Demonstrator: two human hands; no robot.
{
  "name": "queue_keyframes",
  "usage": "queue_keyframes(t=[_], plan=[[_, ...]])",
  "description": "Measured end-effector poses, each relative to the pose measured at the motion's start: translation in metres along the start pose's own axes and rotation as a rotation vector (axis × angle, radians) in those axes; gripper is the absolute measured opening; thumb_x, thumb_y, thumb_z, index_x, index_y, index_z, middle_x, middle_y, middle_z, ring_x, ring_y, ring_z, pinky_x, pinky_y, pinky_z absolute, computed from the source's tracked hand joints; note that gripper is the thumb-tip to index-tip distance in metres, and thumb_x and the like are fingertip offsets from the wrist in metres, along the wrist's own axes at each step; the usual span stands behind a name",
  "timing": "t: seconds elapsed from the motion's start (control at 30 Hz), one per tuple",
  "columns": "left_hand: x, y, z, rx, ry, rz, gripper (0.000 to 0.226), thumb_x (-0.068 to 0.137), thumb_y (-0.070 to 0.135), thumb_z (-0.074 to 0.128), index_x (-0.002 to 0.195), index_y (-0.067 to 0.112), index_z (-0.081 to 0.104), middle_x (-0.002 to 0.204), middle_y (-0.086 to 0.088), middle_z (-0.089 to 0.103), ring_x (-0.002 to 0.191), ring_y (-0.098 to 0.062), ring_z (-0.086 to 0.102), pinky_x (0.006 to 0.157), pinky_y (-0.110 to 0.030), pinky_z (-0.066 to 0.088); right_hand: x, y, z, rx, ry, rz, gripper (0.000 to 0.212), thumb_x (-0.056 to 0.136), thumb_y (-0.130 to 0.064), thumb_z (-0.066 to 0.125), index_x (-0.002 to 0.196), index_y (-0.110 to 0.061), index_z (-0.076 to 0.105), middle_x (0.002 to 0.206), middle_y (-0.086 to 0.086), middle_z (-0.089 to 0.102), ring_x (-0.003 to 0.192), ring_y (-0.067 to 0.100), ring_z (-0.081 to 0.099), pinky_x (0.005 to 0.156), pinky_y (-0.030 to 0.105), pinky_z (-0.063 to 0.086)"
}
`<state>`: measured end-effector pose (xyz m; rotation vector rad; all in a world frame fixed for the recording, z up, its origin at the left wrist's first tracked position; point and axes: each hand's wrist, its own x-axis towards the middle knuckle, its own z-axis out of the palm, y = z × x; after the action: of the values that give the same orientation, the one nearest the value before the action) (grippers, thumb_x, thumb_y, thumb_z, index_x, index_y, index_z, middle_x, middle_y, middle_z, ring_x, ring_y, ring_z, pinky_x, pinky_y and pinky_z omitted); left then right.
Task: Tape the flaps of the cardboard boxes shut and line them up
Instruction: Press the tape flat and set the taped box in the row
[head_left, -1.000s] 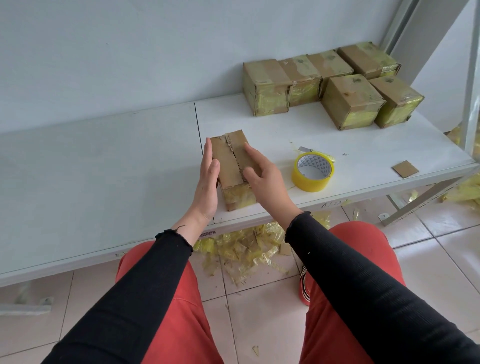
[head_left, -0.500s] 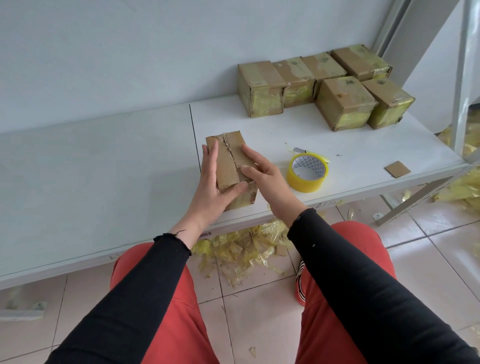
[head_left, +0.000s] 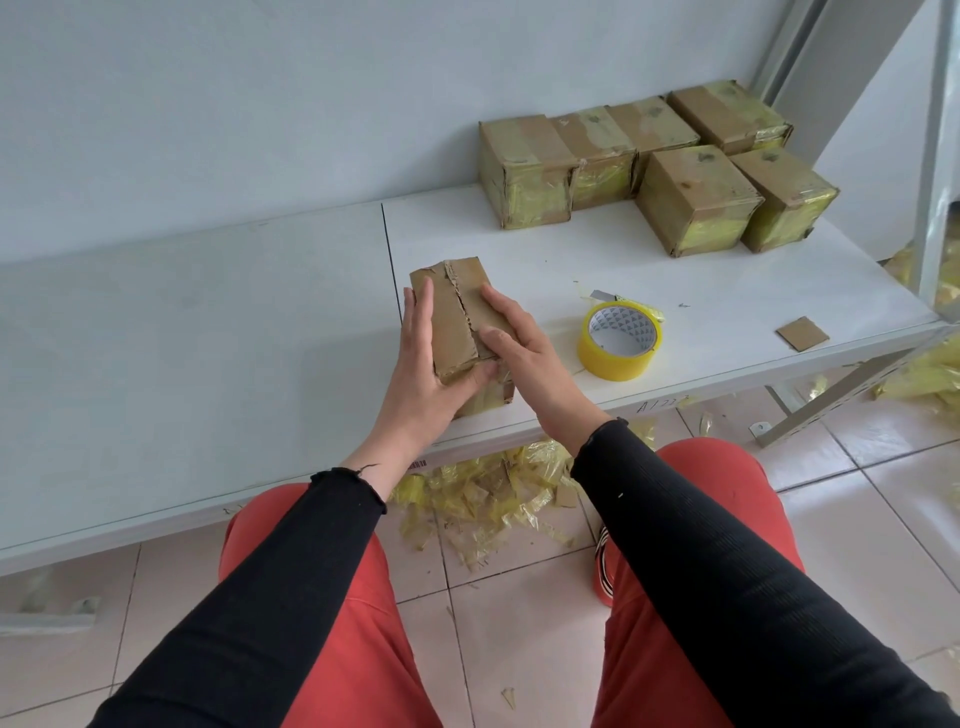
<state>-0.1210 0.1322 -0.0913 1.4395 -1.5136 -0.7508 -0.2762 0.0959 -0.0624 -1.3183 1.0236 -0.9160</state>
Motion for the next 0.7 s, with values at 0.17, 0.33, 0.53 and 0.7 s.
queue_keyframes(t=[0.17,0.33,0.53,0.7], plan=[[0.000,0.001,-0.001,-0.063,0.072,0.031,0.080,0.101,0.065,0.046,0.164,0.040,0.003,0.170,0.024,0.003,0.157,0.000,0.003,0.129,-0.040,0.017,-0.003,0.001,0.005,-0.052,0.009,-0.024,0.052,0.105,-0.021,0.050,0.155,-0.033,0.042,0.154,-0.008,0.043,0.144,0.007,0.038,0.123,0.042,0.031],[-0.001,0.004,-0.005,-0.105,0.063,-0.002,0.079,0.100,0.071,0.039,0.164,0.040,0.007,0.170,0.025,0.004,0.155,0.005,0.005,0.126,-0.030,0.017,-0.006,0.001,0.010,-0.086,0.012,-0.054,0.054,0.102,-0.023,0.048,0.155,-0.029,0.040,0.156,-0.006,0.046,0.143,0.018,0.043,0.120,0.048,0.034],[0.000,0.007,-0.009,0.004,0.055,-0.033,0.075,0.094,0.082,0.029,0.158,0.042,0.035,0.171,0.012,0.010,0.146,0.021,0.004,0.103,0.008,0.010,-0.006,0.000,0.009,-0.025,-0.034,-0.036,0.048,0.109,-0.017,0.042,0.156,-0.024,0.038,0.156,-0.007,0.045,0.142,0.009,0.045,0.121,0.043,0.034],[0.010,0.005,-0.021,-0.002,0.084,-0.043,0.030,0.108,0.043,0.044,0.133,0.049,0.059,0.157,0.005,0.032,0.143,0.014,0.024,0.116,-0.009,0.023,-0.009,-0.001,0.006,0.010,-0.079,-0.031,0.056,0.106,-0.033,0.056,0.157,-0.027,0.036,0.157,-0.009,0.044,0.145,0.007,0.042,0.122,0.042,0.034]])
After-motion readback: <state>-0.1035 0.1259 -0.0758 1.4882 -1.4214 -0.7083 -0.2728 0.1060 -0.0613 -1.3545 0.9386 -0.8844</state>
